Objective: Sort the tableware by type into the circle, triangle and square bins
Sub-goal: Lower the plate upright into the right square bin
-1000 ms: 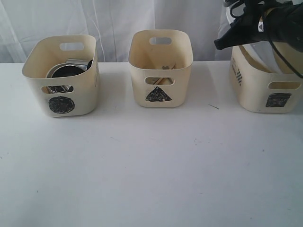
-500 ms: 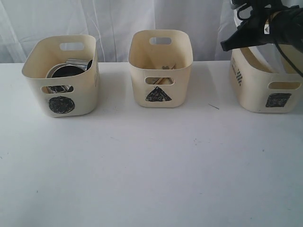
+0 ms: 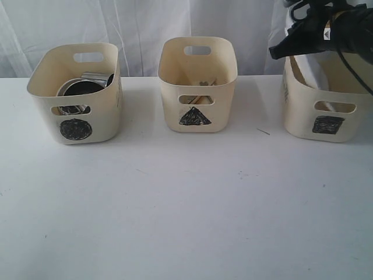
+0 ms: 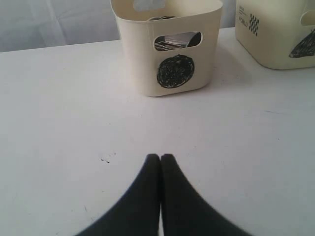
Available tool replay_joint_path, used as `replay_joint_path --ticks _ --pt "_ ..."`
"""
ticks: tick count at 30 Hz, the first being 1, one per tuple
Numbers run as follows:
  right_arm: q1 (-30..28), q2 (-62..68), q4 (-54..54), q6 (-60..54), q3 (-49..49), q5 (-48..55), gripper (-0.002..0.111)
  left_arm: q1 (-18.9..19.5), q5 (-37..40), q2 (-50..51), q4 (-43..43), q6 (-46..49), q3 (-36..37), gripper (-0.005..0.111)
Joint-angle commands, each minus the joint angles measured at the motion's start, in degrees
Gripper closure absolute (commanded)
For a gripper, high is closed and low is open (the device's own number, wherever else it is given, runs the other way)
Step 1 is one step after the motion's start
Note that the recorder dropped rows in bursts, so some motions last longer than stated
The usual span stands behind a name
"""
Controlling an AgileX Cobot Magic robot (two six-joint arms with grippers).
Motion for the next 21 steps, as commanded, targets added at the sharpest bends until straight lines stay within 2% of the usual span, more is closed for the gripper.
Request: replay_joint_path --ticks 1,16,21 --pt "-0.71 -0.68 -0.70 0.45 -0.66 -1.31 0.087 0.29 0.01 -0.26 -0.51 -0.08 0.22 0.107" --pt "-0.71 -2.73 -0.70 2.39 -0.66 -1.43 0.087 0.29 0.01 -0.26 -0.51 -0.08 0.22 0.107" --pt "-0.71 -6.59 -0.70 2.39 1.08 2.83 0.088 0.29 0.01 -0.26 -0.51 -0.08 0.22 0.107"
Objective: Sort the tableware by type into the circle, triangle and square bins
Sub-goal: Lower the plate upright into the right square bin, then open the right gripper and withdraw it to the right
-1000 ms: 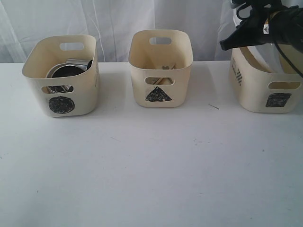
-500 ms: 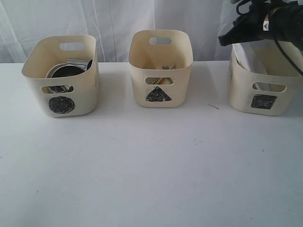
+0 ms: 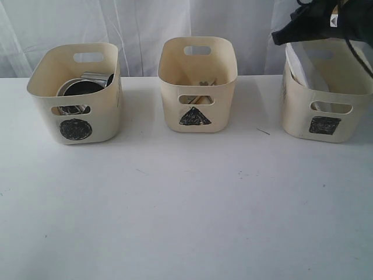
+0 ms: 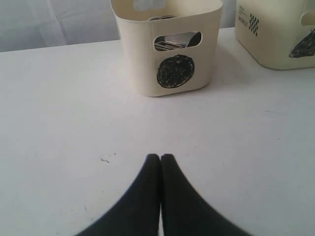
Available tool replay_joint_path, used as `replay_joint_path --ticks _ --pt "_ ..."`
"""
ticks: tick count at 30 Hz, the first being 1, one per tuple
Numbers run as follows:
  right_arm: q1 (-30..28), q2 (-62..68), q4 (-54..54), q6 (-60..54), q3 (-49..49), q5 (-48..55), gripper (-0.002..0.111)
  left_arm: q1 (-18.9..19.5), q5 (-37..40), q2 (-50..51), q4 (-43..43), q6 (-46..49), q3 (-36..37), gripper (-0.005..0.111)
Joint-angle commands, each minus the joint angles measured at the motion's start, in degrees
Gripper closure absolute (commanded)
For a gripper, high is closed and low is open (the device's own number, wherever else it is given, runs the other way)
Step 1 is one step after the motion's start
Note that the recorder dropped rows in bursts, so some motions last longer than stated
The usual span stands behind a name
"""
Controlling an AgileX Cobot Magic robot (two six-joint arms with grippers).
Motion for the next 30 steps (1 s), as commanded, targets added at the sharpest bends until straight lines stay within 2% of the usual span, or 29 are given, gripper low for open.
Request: replay_joint_path --ticks 1,5,11,19,24,30 --pt "-0.71 -4.42 -0.26 0.42 2.52 2.43 0.088 0.29 0.01 -0.26 -0.51 -0.08 0.22 0.107" --pt "-0.71 -9.29 -0.26 0.42 8.20 1.21 0.093 0.29 0.01 -0.26 -0.51 -0.08 0.22 0.107" --pt "-0.60 -17.88 -0.42 0.42 19.19 -1.26 0.108 0.29 0.01 -0.26 -0.51 -0.08 0.22 0.107" --pt "-0.10 -32.58 -0.20 0.42 34.52 -6.90 0.108 0.29 0.01 -0.26 -0.51 -0.08 0.22 0.107" --pt "-0.10 -39.87 6.12 0.42 41.87 -7.32 0.108 0.29 0.01 -0.26 -0.51 -0.08 0.22 0.107" --pt "-0.10 -48.65 6.70 0.42 51.42 -11.53 0.108 0.29 0.01 -0.26 -0.51 -0.08 0.22 0.107"
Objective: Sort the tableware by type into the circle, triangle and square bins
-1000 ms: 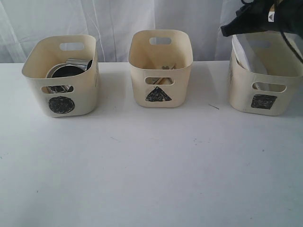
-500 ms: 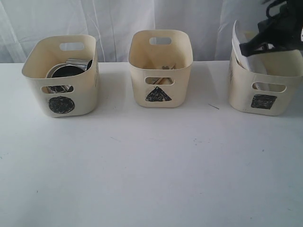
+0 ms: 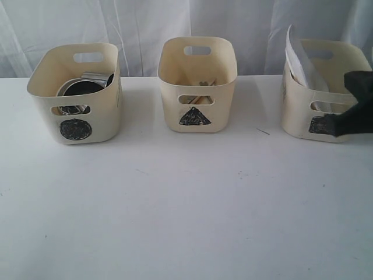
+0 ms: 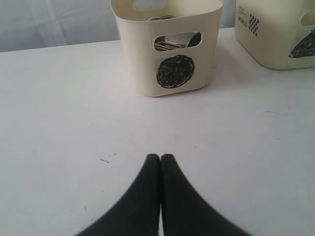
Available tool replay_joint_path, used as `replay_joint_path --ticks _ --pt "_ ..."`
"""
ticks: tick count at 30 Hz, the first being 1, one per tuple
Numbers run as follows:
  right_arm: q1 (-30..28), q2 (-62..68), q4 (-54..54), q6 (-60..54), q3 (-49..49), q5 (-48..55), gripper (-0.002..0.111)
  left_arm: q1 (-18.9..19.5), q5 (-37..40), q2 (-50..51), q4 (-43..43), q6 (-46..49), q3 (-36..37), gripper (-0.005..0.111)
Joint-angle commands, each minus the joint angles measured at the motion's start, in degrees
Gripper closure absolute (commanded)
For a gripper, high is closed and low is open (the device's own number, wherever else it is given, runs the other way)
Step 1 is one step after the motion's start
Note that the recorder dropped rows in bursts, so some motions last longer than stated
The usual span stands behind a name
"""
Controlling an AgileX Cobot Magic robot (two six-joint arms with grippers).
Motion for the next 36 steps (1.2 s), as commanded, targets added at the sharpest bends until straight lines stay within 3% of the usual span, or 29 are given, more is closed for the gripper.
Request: replay_joint_path --ticks 1,11,27,36 --pt "-0.10 -7.41 0.81 0.29 7.19 -4.57 0.108 0.29 0.01 -0.26 -0.51 -0.08 0.22 0.107" --pt "-0.10 -20.98 1.37 0.29 16.51 -6.93 0.108 0.29 0.01 -0.26 -0.51 -0.08 0.22 0.107" --pt "1.08 -25.20 1.37 0.29 17.25 -6.76 0.108 0.29 0.01 -0.26 -0.51 -0.08 0.22 0.107" --pt "1.18 -42.00 1.37 0.29 28.91 -7.19 0.108 0.29 0.01 -0.26 -0.51 -0.08 0.22 0.107"
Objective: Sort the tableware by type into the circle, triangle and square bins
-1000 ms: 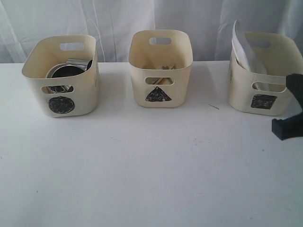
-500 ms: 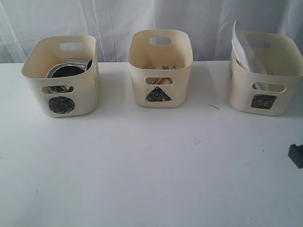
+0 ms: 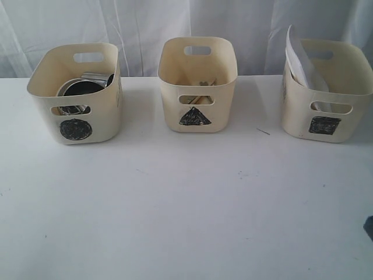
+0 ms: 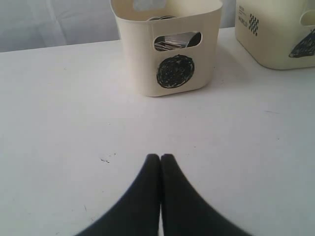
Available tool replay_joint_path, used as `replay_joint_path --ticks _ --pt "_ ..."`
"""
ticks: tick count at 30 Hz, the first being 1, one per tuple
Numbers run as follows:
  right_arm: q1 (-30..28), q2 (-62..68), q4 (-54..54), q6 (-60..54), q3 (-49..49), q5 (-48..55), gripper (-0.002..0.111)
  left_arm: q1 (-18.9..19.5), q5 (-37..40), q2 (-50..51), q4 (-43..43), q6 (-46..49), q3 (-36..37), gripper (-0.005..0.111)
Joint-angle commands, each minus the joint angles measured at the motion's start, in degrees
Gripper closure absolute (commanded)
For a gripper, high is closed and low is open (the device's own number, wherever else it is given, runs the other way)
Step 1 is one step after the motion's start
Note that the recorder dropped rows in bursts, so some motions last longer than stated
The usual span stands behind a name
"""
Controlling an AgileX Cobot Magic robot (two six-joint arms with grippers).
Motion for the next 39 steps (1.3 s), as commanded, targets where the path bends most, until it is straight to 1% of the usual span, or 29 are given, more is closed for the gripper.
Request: replay_joint_path --ticks 1,2,4,6,14,19,20,21,22,24,25,39 --pt "0.18 -10.26 0.26 0.29 5.82 -0.32 0.108 0.29 0.01 -0.26 -0.51 -0.08 0.22 0.107" --pt "0.18 -12.35 0.08 0.29 5.82 1.23 0.108 0.29 0.01 -0.26 -0.51 -0.08 0.22 0.107" --pt "0.18 -17.13 0.25 0.29 5.82 8.27 0.108 0.29 0.01 -0.26 -0.51 -0.08 0.22 0.107" --pt "0.18 -20.90 0.67 0.29 5.82 10.64 0.108 0.29 0.01 -0.26 -0.51 -0.08 0.22 0.107" --pt "0.18 -21.37 2.16 0.29 5.82 16.95 0.108 0.29 0.01 -0.26 -0.51 -0.08 0.22 0.107" --pt "0.18 -21.37 2.16 0.29 5.82 17.83 0.108 0.29 0.01 -0.26 -0.51 -0.08 0.22 0.107" --pt "0.18 -21.37 3.38 0.29 5.82 17.83 0.108 0.29 0.01 -0.26 -0.51 -0.08 0.22 0.107" --pt "0.18 -21.37 9.22 -1.13 5.82 17.83 0.108 0.29 0.01 -0.26 -0.51 -0.08 0.22 0.107" --pt "0.18 -21.37 15.02 -5.67 5.82 17.83 0.108 0.29 0.01 -0.26 -0.51 -0.08 0.22 0.107" --pt "0.18 -21.37 22.39 -19.46 5.82 17.63 0.108 0.29 0.01 -0.26 -0.51 -0.08 0.22 0.107" --pt "0.18 -21.37 25.47 -23.02 5.82 17.57 0.108 0.29 0.01 -0.26 -0.51 -0.08 0.22 0.107" --pt "0.18 -21.37 25.68 -22.41 5.82 17.47 0.108 0.29 0.01 -0.26 -0.51 -0.08 0.22 0.107"
